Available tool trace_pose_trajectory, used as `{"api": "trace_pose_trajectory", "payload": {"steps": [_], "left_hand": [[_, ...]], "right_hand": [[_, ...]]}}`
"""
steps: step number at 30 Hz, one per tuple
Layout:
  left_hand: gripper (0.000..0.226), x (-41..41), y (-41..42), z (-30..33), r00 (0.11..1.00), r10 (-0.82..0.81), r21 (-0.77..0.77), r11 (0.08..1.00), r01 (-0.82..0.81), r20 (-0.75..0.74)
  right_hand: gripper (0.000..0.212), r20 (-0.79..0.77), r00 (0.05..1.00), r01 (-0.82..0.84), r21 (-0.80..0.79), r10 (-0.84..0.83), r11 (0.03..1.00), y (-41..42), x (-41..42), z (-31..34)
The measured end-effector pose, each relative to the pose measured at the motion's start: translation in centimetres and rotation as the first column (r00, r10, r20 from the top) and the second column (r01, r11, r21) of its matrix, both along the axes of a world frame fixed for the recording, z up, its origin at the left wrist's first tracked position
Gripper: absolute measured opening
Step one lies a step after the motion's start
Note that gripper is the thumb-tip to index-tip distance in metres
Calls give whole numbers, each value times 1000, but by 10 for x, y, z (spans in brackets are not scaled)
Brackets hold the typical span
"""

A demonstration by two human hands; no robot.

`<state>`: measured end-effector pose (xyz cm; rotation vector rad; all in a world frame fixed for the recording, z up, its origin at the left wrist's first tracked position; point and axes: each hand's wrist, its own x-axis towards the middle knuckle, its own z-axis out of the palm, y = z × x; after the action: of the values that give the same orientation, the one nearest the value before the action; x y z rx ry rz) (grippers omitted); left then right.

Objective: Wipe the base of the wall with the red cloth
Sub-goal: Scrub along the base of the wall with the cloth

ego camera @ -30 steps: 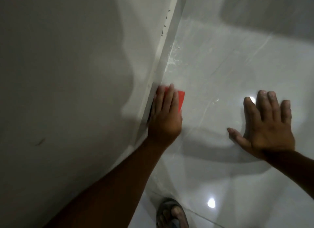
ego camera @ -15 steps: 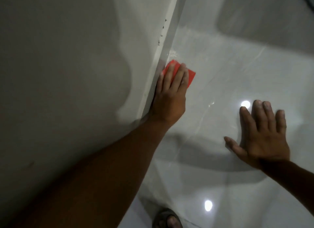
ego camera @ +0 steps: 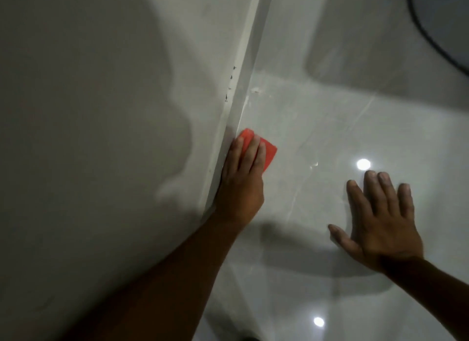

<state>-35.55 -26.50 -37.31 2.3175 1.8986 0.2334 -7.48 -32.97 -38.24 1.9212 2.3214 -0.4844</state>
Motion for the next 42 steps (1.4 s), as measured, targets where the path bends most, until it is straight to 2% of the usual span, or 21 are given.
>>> {"api": "trace_pose_trajectory", "payload": {"steps": [3, 6, 8, 11, 14, 17, 21, 26, 28, 30, 32, 34, 36, 42], "left_hand": [[61, 0, 5, -6, 999, 38, 0, 999, -38, 17], [54, 24, 63, -6, 973, 132, 6, 991, -135, 187], [54, 37, 101, -7, 944, 216, 7, 974, -225, 250], [61, 33, 95, 0, 964, 194, 30, 979, -203, 182], [63, 16, 19, 2, 981, 167, 1, 986, -167, 95], [63, 18, -16, -2, 949, 308, -47, 951, -306, 67], [60, 54, 50, -7, 865, 483, -35, 875, -483, 136], [70, 62, 127, 6, 907, 403, -123, 913, -390, 120], [72, 56, 123, 9, 952, 301, -43, 953, -299, 61], [68, 48, 101, 6, 989, 137, 49, 990, -134, -61], [62, 37, 90, 4, 984, 9, 106, 994, 10, -178], [63, 31, 111, 2, 969, -25, 167, 984, 68, -245], [65, 31, 139, 1, 976, -17, 107, 993, 41, -218], [58, 44, 149, -7, 981, 181, -4, 983, -181, 66]], "right_hand": [[99, -15, 1000, -7, 16, 7, 1000, 0, 0, -1], [99, -13, 1000, -9, 16, 10, 1000, -1, 1, 0], [99, -15, 1000, -7, 23, 7, 1000, 0, 1, -1], [98, -21, 1000, 2, 19, -1, 1000, 1, 0, 0], [99, -16, 1000, 4, 9, -4, 1000, -1, -1, 1], [99, -16, 1000, 2, -9, -2, 1000, -1, 0, 1], [99, -3, 1000, -10, -25, 10, 1000, 0, 1, 0], [100, -10, 1000, -8, -20, 8, 1000, 1, 1, -2], [100, -4, 1000, -7, -14, 7, 1000, -1, 1, -2], [100, -7, 1000, -7, -20, 7, 1000, -1, 1, -2], [100, 0, 1000, -13, -30, 13, 999, 0, 0, -1], [100, 11, 1000, -10, -41, 10, 999, 0, 1, -1], [100, 16, 1000, -15, -49, 15, 999, 0, 1, -1], [100, 56, 998, -19, -87, 24, 996, 1, 1, -3]]}}
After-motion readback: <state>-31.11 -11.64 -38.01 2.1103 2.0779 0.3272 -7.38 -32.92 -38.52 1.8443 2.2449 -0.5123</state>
